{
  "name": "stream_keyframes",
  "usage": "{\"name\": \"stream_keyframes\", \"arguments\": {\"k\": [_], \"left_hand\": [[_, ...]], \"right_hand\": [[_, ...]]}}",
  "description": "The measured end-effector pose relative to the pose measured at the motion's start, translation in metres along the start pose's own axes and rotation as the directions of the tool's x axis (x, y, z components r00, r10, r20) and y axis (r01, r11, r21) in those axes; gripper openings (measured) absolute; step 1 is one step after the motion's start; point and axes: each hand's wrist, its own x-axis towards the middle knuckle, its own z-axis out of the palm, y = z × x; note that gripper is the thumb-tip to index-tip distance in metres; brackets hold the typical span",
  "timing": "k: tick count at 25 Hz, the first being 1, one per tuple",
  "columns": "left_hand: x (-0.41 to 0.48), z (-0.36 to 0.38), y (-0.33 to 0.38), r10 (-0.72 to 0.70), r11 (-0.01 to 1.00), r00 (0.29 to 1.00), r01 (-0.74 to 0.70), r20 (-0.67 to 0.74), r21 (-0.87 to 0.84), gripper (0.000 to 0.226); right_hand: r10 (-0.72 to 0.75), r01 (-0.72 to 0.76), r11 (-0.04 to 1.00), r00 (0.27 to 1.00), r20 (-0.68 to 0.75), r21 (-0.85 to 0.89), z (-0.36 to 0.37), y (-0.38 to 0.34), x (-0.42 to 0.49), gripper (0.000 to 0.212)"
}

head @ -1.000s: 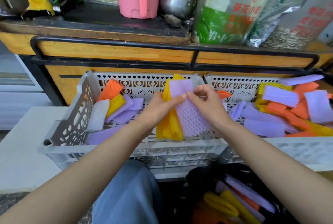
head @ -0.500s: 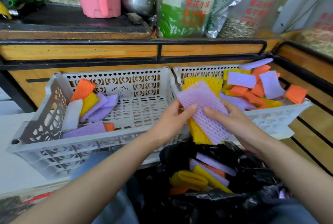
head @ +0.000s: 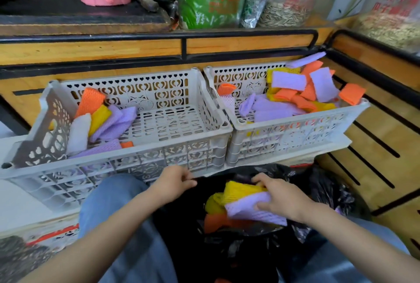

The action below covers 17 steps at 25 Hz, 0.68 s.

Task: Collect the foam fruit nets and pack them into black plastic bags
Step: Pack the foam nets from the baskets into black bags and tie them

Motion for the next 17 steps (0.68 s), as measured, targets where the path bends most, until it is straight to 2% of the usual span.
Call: {"name": "stream_keyframes", "arguments": {"k": [2,4,7,8,10,13,14,17], "left_hand": [[-0.002,-0.004,-0.004,-0.023,0.959,0.999,0.012,-0.034,-0.283,0.042],[-0.004,-0.003,-0.003,-0.068,0.825,0.997,0.029,-0.047,-0.565,0.034],[-0.003,0.001,0.004,-0.12,0.667,0.992,0.062,-0.024,-0.743,0.025],[-0.003,0.001,0.008,-0.135,0.632,0.991,0.066,-0.026,-0.772,0.025],[-0.003,0.001,0.015,-0.16,0.571,0.987,0.062,-0.036,-0.818,0.026],[-0.007,-0.002,0.021,-0.176,0.531,0.984,0.07,-0.029,-0.845,0.025],[-0.008,-0.004,0.02,-0.171,0.537,0.985,0.07,-0.027,-0.841,0.025],[-0.006,-0.008,0.011,-0.124,0.652,0.991,0.045,-0.048,-0.757,0.021]], "right_hand": [[0.031,-0.045,0.982,0.996,-0.079,-0.186,-0.001,0.003,-0.002,0.053],[-0.037,-0.039,0.961,0.963,-0.268,-0.273,-0.002,-0.001,0.0,0.05],[-0.251,0.127,0.952,0.845,-0.472,-0.278,0.009,-0.018,0.007,0.049],[-0.295,0.167,0.941,0.829,-0.474,-0.294,0.014,-0.028,0.009,0.048],[-0.292,0.169,0.93,0.879,-0.377,-0.326,0.028,-0.044,0.012,0.042],[-0.152,0.08,0.916,0.976,-0.156,-0.394,0.046,-0.052,0.013,0.03],[-0.109,0.067,0.907,0.991,-0.077,-0.416,0.049,-0.051,0.013,0.031],[-0.08,0.11,0.92,0.992,0.095,-0.377,0.041,-0.049,0.006,0.037]]}}
